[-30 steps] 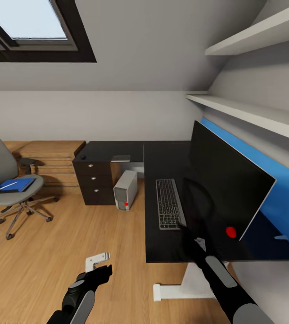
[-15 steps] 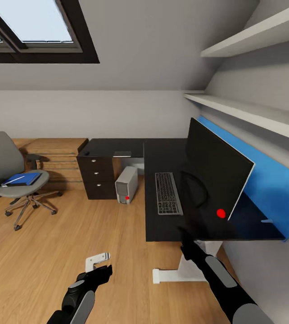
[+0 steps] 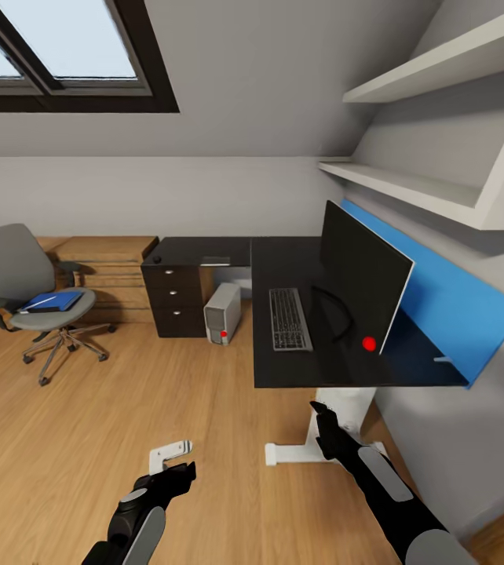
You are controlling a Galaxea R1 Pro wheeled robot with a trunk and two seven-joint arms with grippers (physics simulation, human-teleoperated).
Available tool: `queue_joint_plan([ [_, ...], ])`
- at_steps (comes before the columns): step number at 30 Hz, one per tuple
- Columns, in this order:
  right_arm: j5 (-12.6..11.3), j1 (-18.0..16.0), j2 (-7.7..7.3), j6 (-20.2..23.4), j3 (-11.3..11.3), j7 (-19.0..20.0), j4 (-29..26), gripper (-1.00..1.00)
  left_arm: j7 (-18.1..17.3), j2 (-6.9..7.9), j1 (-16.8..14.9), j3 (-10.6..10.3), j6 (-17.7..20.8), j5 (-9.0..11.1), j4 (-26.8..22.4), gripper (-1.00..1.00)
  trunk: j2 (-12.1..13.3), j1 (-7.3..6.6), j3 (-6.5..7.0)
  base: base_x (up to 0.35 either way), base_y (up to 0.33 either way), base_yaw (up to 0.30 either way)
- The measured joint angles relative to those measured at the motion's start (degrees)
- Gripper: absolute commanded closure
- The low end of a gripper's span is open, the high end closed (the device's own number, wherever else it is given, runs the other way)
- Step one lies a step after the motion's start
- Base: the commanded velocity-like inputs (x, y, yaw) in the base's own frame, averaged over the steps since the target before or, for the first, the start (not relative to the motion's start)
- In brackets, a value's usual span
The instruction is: In the bedroom, organize the workspace by keeping the computer under the desk, ensuring the monitor is on the desk, placing the keyboard on the desk next to the monitor, placing the mouse on the desk next to the keyboard, moving the folder from the swivel chair onto the desk next to the mouse, stacking the notebook on top of the folder with the pen on top of the notebook, and positioning the swivel chair next to the desk.
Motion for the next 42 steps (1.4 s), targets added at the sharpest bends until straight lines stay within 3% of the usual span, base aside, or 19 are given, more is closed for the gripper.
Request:
queue_joint_plan([
  [6, 0.06, -0.06, -0.04, -1.54, 0.05, -2.0, 0.61, -1.0, 0.18, -0.07, 0.0, -0.04, -0.1, -0.14, 0.01, -1.0, 0.0, -0.01, 0.0, -0.265, 0.0, 0.0],
  [11, 0.65, -0.33, 0.01, -6.5, 0.21, -4.24, 3.71, -1.0, 0.43, -0.15, 0.0, -0.2, -0.16, -0.28, 0.0, -1.0, 0.0, -0.03, 0.0, -0.071, 0.0, 0.0],
  [16, 5.06, -1.37, 0.72, -11.65, 0.22, -5.12, 7.47, -1.0, 0.45, -0.17, 0.0, -0.25, -0.17, -0.33, 0.01, -1.0, 1.99, -1.13, 0.89, -0.019, 0.0, 0.0],
  [18, 8.08, -1.6, 1.23, -13.34, 0.21, -5.27, 8.2, -1.0, 0.46, -0.17, 0.0, -0.25, -0.17, -0.33, 0.01, -1.0, 2.79, -1.57, 1.25, -0.008, 0.0, 0.0],
  [19, 11.51, -1.74, 1.93, -15.17, 0.35, -5.37, 8.67, -1.0, 0.46, -0.15, 0.0, -0.26, -0.17, -0.32, 0.01, -1.0, 3.19, -1.79, 1.43, -0.005, 0.0, 0.0],
  [23, 19.5, -1.9, 3.81, -18.66, 0.36, -5.45, 9.71, -1.0, 0.45, -0.12, 0.0, -0.24, -0.14, -0.33, 0.02, -1.0, 4.8, -2.67, 2.15, -0.003, 0.0, 0.0],
  [24, 23.4, -1.93, 4.71, -20.29, 0.33, -5.44, 11.14, -1.0, 0.45, -0.11, 0.0, -0.22, -0.12, -0.32, 0.05, -1.0, 5.2, -2.89, 2.33, -0.001, 0.0, 0.0],
  [28, 31.36, -1.97, 5.87, -23.63, 0.3, -5.4, 16.11, -1.0, 0.47, -0.1, 0.0, -0.19, -0.1, -0.29, 0.07, -1.0, 6.81, -3.77, 3.05, 0.0, 0.0, 0.0],
  [29, 34.83, -1.98, 6.18, -25.19, 0.29, -5.26, 18.56, -1.0, 0.5, -0.1, 0.0, -0.18, -0.09, -0.28, 0.12, -1.0, 7.21, -3.99, 3.23, 0.0, 0.0, 0.0],
  [33, 40.89, -2.0, 6.55, -27.85, 0.26, -5.01, 22.08, -1.0, 0.57, -0.16, 0.0, -0.26, -0.09, -0.3, 0.77, -1.0, 8.81, -4.87, 3.95, 0.0, 0.0, 0.0],
  [34, 43.35, -1.96, 6.61, -28.67, 0.2, -4.93, 23.59, -1.0, 0.59, -0.2, 0.0, -0.32, -0.09, -0.34, 1.58, -1.0, 9.22, -5.09, 4.13, 0.0, 0.0, 0.0],
  [40, 51.09, -1.65, 6.4, -30.39, 0.12, -4.5, 28.97, -1.0, 0.63, -0.32, 0.0, -0.81, -0.16, -0.47, 4.74, -1.0, 11.63, -6.41, 5.21, 0.0, 0.0, 0.0],
  [42, 54.77, -1.19, 6.29, -31.98, 0.06, -3.86, 31.63, -1.0, 0.6, -0.36, 0.0, -0.92, -0.22, -0.37, 5.89, -1.0, 12.43, -6.85, 5.57, 0.0, 0.0, 0.0],
])
